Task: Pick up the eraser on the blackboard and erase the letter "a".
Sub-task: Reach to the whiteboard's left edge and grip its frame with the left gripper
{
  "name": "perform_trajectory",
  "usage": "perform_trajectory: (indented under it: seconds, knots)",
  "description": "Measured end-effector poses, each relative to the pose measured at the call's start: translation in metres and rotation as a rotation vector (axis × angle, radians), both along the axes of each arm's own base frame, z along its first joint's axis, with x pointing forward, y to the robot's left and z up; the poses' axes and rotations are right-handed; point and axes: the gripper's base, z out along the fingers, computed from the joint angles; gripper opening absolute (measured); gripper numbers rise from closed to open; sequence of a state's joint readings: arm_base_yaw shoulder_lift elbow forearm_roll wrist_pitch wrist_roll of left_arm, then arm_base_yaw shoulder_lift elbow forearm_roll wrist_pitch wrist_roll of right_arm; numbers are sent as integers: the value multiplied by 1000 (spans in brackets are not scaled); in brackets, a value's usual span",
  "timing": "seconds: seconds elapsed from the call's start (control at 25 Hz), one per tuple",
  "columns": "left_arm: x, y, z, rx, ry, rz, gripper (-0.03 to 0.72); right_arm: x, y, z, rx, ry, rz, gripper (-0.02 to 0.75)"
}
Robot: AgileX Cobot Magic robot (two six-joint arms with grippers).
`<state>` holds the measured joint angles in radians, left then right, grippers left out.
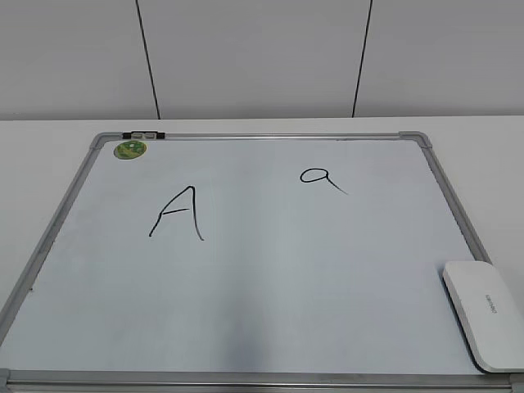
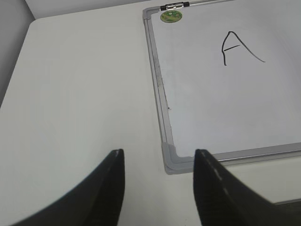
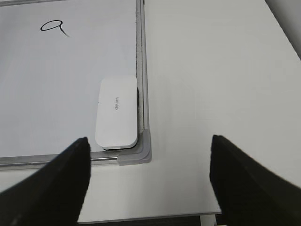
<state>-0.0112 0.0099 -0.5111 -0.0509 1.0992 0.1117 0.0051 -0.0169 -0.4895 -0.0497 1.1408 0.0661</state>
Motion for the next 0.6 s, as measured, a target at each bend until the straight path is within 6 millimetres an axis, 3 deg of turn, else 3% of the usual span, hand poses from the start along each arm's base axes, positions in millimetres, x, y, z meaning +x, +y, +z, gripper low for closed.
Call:
perform_trajectory:
  seconds: [0.6]
  knots:
    - [0,0,0,0,0,0,347,0,0,0,0,0,0,587]
